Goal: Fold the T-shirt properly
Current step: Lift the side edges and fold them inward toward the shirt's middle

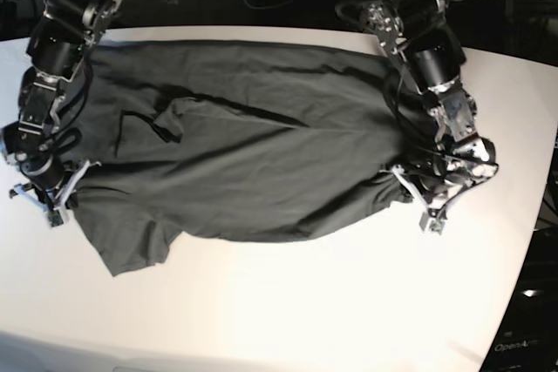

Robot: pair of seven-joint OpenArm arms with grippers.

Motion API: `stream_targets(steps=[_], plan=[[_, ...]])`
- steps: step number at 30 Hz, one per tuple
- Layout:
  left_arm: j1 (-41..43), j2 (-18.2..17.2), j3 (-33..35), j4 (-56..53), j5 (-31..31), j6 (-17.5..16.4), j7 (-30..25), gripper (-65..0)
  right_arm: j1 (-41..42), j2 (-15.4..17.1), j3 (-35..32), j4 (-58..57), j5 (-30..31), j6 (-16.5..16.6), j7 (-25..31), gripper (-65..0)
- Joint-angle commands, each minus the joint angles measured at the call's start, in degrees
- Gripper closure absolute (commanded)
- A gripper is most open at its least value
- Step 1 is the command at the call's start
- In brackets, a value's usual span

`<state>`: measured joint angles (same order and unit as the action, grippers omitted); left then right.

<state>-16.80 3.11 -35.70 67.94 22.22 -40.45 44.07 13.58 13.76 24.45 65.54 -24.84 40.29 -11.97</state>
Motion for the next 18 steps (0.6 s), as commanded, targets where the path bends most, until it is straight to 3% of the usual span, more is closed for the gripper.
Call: stream_targets(steps=[1, 18], plan=[[0.93, -0.17, 0.49, 1.73, 3.06, 0.45, 4.32, -2.6, 0.35, 0.61, -0.05, 2.37, 0.97, -0.29, 1.46, -0.3], [7.7, 0.18, 0.58, 16.67, 2.97, 0.45, 5.9, -2.6, -12.31, -0.35, 0.04, 20.57, 1.06, -0.29, 1.55, -0.3]])
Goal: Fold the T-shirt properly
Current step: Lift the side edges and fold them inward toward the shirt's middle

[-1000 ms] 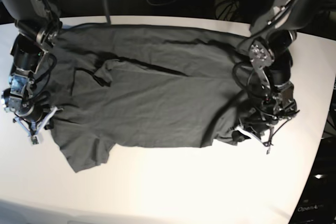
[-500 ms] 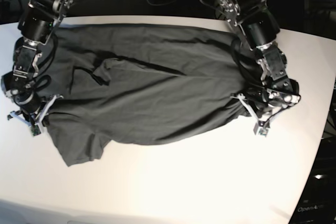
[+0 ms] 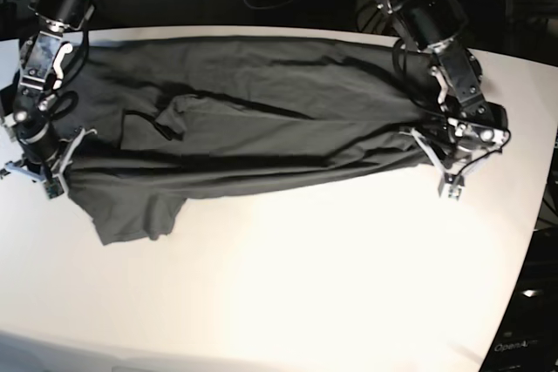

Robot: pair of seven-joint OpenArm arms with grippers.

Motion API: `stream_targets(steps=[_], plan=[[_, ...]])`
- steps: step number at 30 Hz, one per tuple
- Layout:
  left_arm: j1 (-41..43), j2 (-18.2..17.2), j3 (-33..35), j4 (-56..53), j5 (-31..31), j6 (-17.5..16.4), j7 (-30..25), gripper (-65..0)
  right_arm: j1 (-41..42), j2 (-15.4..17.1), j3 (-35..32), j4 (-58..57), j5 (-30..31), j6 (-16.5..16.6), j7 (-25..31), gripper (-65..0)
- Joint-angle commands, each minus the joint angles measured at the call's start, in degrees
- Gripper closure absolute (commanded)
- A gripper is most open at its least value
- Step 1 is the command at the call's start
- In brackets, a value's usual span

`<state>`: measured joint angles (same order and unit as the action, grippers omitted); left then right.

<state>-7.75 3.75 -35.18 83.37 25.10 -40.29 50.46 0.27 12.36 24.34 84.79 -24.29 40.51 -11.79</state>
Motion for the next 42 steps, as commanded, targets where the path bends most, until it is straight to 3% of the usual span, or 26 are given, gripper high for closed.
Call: stream_targets(steps=[1, 9, 16, 23, 42], plan=[[-1.44, -0.45, 0.06, 1.68, 0.08, 0.29, -0.48, -2.6, 0.91, 1.05, 0.15, 1.93, 0.43, -0.51, 1.29, -0.3], [-3.46, -0.36, 0.06, 3.0, 0.08, 0.29, -0.39, -2.6, 0.83, 1.05, 0.23, 2.99, 0.34, -0.51, 1.29, -0.3], [-5.57, -0.36, 0.15, 7.75, 0.0, 0.29, 5.94, -2.6, 0.12, 1.4, 0.32, 3.16, -0.98, -0.51, 1.29, -0.3], [-6.98, -0.36, 2.26, 13.11, 0.08, 0.29, 12.53, -2.6, -1.2, -0.71, 0.32, 8.88, -5.55, -0.51, 1.46, -0.3], [-0.47, -0.28, 2.17, 21.02, 0.08, 0.29, 12.88, -2.6, -7.44, -0.89, 5.86, 16.61, -5.64, -0.51, 1.73, -0.3]])
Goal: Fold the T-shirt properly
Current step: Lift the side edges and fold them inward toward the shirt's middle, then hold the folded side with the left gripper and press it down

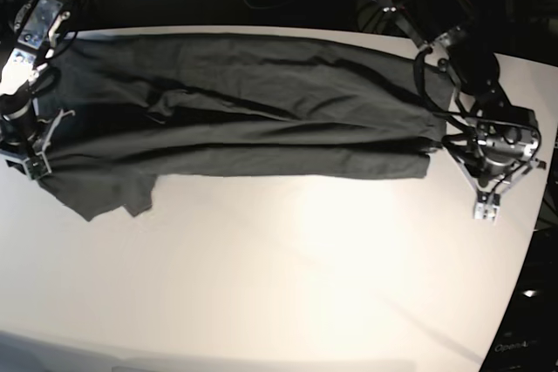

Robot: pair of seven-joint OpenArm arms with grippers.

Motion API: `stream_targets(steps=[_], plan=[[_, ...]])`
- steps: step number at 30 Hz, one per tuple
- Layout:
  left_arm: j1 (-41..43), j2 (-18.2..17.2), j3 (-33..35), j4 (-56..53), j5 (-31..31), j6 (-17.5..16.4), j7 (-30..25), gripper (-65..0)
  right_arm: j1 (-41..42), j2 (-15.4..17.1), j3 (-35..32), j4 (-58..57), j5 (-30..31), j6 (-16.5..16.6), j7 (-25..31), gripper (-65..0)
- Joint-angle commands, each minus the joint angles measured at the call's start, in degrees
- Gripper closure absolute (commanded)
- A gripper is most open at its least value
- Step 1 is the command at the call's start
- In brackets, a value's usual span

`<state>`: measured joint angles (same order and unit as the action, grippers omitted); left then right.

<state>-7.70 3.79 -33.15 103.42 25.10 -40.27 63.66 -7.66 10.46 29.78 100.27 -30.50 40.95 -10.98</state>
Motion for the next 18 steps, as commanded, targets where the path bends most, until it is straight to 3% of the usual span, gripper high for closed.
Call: stream_targets(steps=[1, 9, 18], plan=[[-0.52, -0.32, -0.04, 1.33, 0.08, 0.27, -0.32, -2.6, -0.03, 1.01, 0.77, 1.14, 0.57, -0.95, 0.92, -0.3], [-0.43, -0.41, -0.13, -0.69, 0.08, 0.27, -1.02, -2.6, -1.44, 0.84, 0.68, 1.05, 0.57, -0.95, 1.01, -0.3], [-9.92, -0.32, -0.04, -13.09, 0.26, 0.27, -0.32, -2.6, -1.26, -0.22, 0.59, 1.05, 0.57, -0.95, 1.01, -0.3]])
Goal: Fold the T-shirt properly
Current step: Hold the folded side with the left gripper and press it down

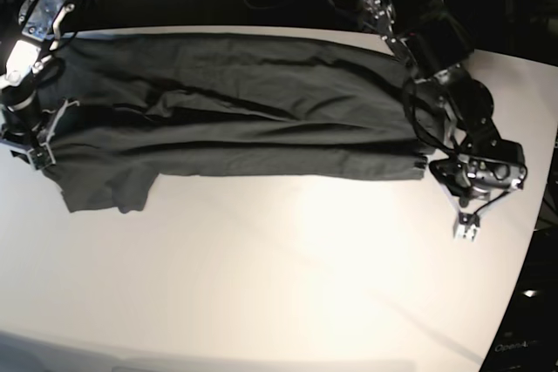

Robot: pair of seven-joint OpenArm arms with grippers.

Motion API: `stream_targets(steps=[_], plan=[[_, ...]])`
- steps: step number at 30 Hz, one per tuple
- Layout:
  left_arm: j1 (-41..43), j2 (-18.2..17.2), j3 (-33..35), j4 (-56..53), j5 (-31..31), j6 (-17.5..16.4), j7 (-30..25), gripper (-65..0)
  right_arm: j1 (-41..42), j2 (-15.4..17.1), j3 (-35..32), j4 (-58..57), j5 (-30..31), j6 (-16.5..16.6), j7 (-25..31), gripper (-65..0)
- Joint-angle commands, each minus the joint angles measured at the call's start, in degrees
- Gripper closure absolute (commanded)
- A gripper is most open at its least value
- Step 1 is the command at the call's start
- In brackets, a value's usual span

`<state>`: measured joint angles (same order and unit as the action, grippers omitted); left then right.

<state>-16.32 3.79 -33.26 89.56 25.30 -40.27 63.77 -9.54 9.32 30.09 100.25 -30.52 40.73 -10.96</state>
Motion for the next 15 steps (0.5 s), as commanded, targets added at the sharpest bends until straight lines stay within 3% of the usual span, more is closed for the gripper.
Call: stream_targets(steps=[1, 5, 7, 13, 15], plan=[[-1.93, -0.32, 0.07, 0.16, -0.02, 0.27, -0.43, -2.7, 0.62, 0.92, 0.29, 1.07, 0.59, -0.73, 0.98, -0.3], [-4.12, -0.32, 0.07, -3.36, 0.24, 0.27, -0.25, -3.4, 0.62, 0.92, 0.29, 1.07, 0.59, -0.73, 0.98, -0.3], [-4.91, -0.41, -0.02, -5.65, -0.11, 0.27, 1.07, -7.5, 0.62, 0.92, 0.29, 0.98, 0.59, -0.73, 0.98, -0.3], [-6.76, -0.41, -0.11, -7.58, -0.02, 0.27, 1.77, -33.4, 0.88, 0.92, 0.29, 1.07, 0.59, -0.73, 0.98, -0.3], [-6.85, -0.41, -0.11, -7.58, -0.11, 0.27, 1.77, -37.2, 0.88, 0.92, 0.29, 1.07, 0.59, -0.73, 0.98, -0.3]])
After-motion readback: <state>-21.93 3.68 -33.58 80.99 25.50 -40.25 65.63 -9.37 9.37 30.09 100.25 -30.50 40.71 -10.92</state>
